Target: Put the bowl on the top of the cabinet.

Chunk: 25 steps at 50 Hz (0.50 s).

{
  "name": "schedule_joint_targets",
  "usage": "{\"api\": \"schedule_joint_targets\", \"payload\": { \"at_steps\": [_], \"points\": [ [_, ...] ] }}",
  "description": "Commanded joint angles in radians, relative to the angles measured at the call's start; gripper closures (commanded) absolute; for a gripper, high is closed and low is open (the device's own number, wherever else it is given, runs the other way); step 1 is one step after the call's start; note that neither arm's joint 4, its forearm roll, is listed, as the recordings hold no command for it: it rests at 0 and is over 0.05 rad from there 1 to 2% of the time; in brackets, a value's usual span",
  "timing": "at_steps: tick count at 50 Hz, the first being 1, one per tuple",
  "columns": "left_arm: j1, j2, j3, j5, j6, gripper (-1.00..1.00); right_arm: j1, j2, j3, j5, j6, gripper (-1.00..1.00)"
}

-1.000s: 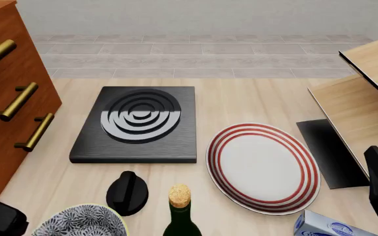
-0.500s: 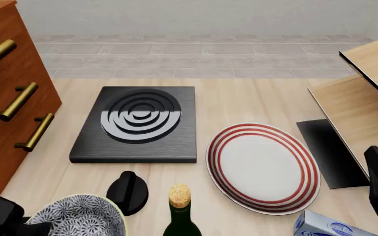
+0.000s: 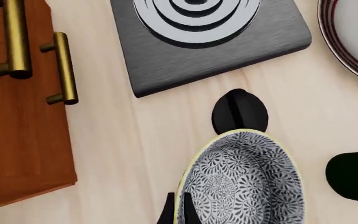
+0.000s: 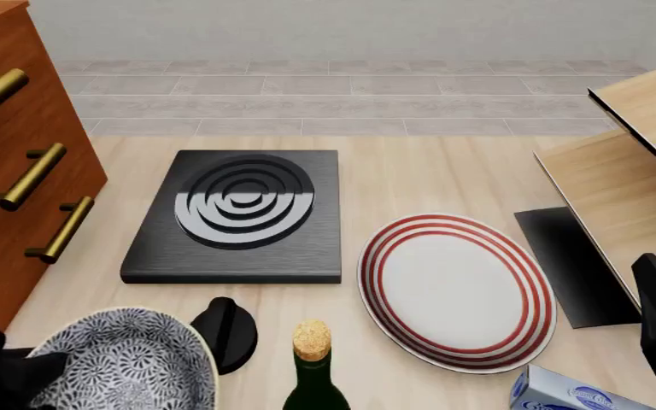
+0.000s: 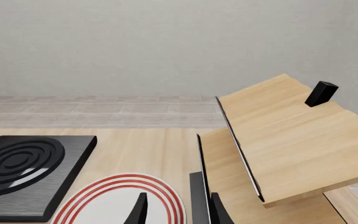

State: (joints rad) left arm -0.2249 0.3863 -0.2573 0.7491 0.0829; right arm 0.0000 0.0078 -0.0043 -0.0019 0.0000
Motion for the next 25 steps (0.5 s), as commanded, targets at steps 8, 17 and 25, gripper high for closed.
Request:
{"api": "schedule_joint_targets", "payload": {
  "at_steps": [8,17,25],
  "points": [
    [0.014,-0.015,-0.121,0.031,-0.01,1.0,0.0,0.0,0.0,0.0,0.0,-1.0],
    [0.042,-0.007,-0.185,0.022,-0.017,1.0,0.0,0.0,0.0,0.0,0.0,-1.0],
    [0.069,0.011,-0.251,0.014,-0.045,1.0,0.0,0.0,0.0,0.0,0.0,-1.0]
  ]
}}
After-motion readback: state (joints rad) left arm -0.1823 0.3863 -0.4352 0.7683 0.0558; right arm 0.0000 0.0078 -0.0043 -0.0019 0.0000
